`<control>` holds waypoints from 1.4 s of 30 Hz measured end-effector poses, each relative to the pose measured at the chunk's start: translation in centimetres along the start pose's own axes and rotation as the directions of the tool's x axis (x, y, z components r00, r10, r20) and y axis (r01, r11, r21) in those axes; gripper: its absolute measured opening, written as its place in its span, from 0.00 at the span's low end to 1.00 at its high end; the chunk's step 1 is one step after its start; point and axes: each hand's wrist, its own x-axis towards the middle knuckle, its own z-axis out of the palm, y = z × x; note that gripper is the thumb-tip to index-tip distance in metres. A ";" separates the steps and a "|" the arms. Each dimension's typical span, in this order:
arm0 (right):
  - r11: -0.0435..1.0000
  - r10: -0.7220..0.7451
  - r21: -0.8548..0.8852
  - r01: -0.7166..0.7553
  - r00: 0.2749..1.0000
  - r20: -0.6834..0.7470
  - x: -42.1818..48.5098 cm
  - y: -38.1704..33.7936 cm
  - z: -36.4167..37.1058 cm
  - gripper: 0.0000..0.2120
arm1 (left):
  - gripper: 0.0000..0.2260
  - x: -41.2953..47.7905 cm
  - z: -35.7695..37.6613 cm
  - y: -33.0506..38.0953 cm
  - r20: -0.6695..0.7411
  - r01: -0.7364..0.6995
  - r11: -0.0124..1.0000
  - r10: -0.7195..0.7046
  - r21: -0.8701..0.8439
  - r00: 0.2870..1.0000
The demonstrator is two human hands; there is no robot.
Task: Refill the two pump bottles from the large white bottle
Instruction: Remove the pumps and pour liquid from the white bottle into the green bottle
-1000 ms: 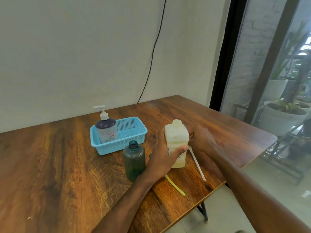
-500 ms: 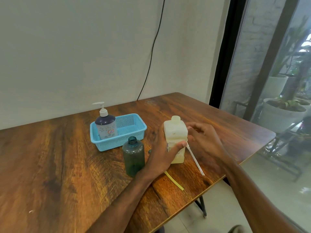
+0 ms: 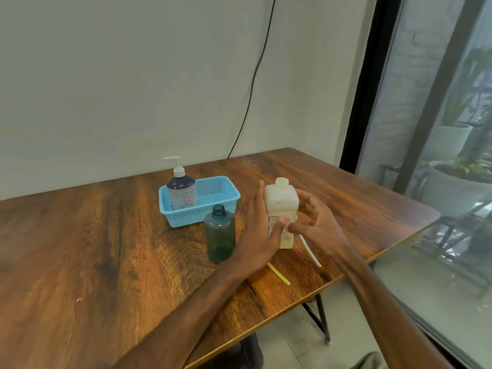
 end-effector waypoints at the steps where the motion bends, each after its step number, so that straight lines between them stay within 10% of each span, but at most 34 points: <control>1: 1.000 0.004 -0.013 -0.004 1.000 -0.004 -0.1 0.1 0.1 0.40 | 0.41 -0.5 -0.3 0.3 0.009 -0.012 1.000 0.012 0.021 1.000; 10: 0.981 -0.041 -0.195 -0.018 0.955 -0.294 -0.2 0.3 4.6 0.49 | 0.21 -6.7 -4.5 -0.1 -0.277 -0.292 0.878 0.409 0.379 0.870; 16: 0.978 -0.022 -0.192 -0.077 0.885 -0.465 0.7 -0.1 6.7 0.48 | 0.42 -7.4 -7.3 -1.9 -0.446 0.013 0.963 0.112 0.268 0.888; 22: 0.963 -0.046 -0.262 -0.068 0.913 -0.406 1.2 0.2 6.5 0.46 | 0.48 -5.2 -8.9 -3.2 -0.156 0.307 0.942 -0.286 0.134 0.945; 42: 0.838 -0.111 -0.539 0.084 0.994 -0.018 -2.2 -2.0 3.4 0.44 | 0.33 -5.3 -8.5 -4.6 0.029 0.052 0.999 -0.052 -0.009 0.998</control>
